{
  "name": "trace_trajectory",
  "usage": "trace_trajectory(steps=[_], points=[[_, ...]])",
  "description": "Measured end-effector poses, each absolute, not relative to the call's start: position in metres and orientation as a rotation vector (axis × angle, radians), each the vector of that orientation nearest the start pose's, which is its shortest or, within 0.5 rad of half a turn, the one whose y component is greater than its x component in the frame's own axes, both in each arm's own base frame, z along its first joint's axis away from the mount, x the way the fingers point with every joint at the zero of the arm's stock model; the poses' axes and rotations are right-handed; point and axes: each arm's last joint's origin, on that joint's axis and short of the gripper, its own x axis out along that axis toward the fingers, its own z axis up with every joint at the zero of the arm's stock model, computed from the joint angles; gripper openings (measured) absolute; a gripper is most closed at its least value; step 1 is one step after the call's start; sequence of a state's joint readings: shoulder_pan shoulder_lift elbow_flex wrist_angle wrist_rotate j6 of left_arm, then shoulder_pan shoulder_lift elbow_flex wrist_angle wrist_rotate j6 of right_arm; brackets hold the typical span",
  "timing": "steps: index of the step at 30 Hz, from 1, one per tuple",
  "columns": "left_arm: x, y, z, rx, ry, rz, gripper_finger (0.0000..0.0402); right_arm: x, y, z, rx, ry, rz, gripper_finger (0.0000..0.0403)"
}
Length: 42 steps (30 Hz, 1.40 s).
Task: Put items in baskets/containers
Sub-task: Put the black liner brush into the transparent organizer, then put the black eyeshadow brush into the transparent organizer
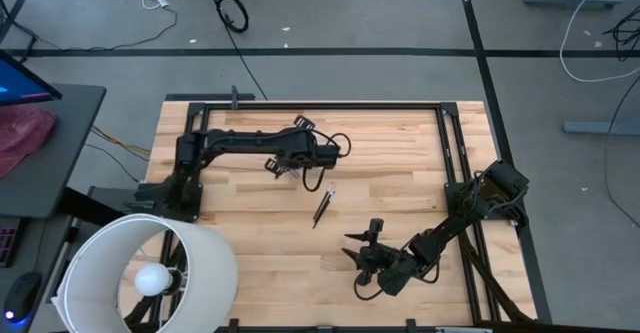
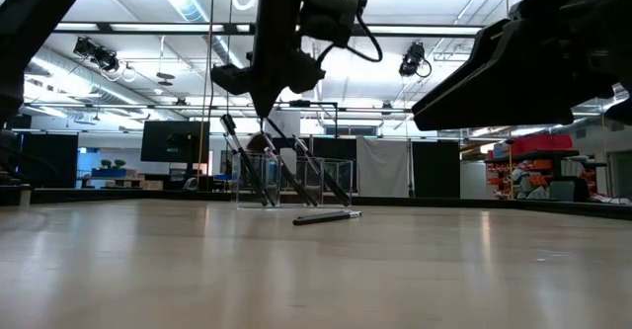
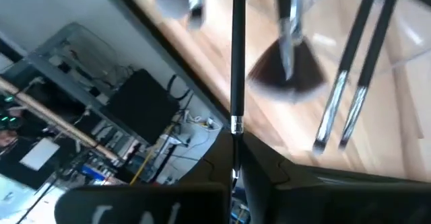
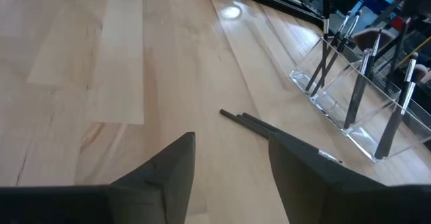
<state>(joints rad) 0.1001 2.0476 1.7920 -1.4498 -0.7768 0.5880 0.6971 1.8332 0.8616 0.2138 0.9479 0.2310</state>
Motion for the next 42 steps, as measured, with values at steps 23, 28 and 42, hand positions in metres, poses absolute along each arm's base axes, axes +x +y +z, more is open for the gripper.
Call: trace_trajectory(steps=[23,28,42], points=[[0.403,0.053,0.221,0.894,1.693,0.288,0.0092,0.262,0.201,0.135,-0.434,0.52,-0.293,0.0192],[0.401,0.044,0.227,0.831,1.646,0.378,0.0096,0.261,0.2,0.134,-0.445,0.536,-0.289,0.0192],[0.366,0.001,0.284,0.689,1.501,0.528,0.009,0.255,0.196,0.161,-0.345,0.504,-0.285,0.0192]])
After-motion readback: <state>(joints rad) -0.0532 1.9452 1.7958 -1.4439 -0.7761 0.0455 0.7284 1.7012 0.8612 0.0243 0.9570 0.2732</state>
